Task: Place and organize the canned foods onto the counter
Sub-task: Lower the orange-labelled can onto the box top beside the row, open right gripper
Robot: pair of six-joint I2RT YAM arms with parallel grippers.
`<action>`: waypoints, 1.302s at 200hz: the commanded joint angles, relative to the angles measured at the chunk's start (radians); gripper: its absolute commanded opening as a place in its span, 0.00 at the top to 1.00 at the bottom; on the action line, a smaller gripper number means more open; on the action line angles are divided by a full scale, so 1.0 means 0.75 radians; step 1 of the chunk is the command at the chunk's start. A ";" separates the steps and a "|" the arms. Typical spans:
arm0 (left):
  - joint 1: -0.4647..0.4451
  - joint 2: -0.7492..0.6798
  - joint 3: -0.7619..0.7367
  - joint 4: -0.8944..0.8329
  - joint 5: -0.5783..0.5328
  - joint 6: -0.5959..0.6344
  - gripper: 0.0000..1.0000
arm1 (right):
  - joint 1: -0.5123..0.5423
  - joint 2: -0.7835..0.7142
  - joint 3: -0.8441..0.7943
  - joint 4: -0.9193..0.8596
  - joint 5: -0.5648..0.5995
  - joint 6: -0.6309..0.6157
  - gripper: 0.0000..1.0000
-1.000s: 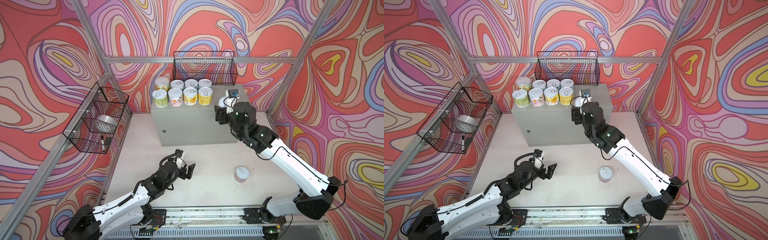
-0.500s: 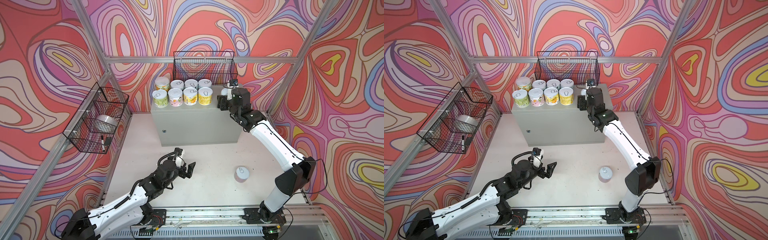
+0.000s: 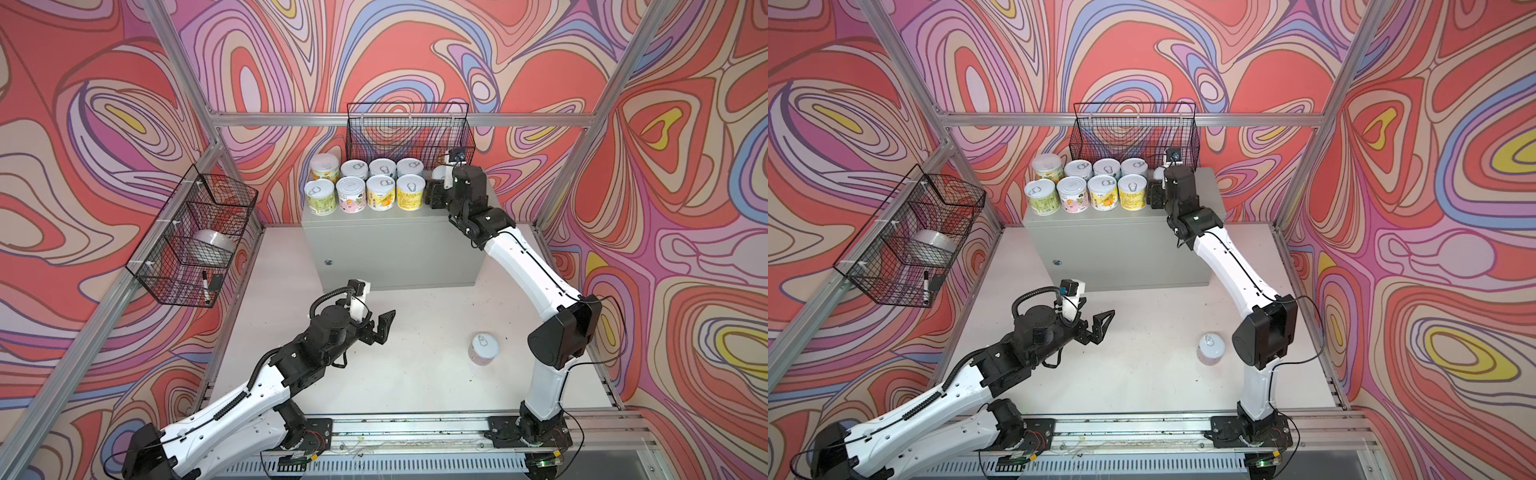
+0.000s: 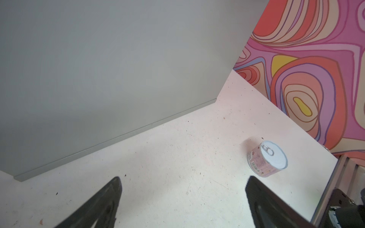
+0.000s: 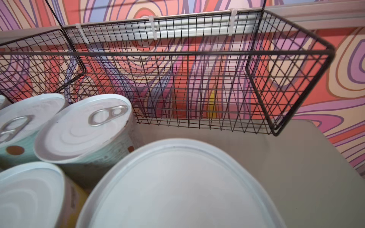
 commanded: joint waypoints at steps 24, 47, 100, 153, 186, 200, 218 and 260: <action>-0.001 0.017 0.017 -0.073 -0.036 0.004 0.00 | -0.006 0.039 0.091 -0.094 0.052 -0.024 0.60; -0.001 0.021 0.014 -0.070 -0.041 0.001 0.00 | -0.006 0.039 0.110 -0.105 0.059 -0.047 0.51; -0.001 0.037 0.028 -0.090 -0.060 0.012 0.00 | -0.005 0.121 0.307 -0.204 0.051 -0.103 0.31; -0.001 0.036 0.030 -0.102 -0.085 0.019 0.00 | -0.007 0.153 0.438 -0.269 0.098 -0.148 0.02; 0.000 0.059 0.038 -0.090 -0.075 0.019 0.00 | -0.007 0.097 0.375 -0.230 0.063 -0.159 0.02; -0.001 0.071 0.044 -0.085 -0.065 0.019 0.00 | -0.007 0.037 0.308 -0.178 0.046 -0.152 0.02; -0.001 0.080 0.049 -0.076 -0.058 0.019 0.00 | -0.006 -0.048 0.232 -0.134 0.029 -0.134 0.04; -0.001 0.084 0.039 -0.055 -0.058 0.018 0.00 | -0.005 -0.274 0.017 -0.088 -0.057 -0.072 0.13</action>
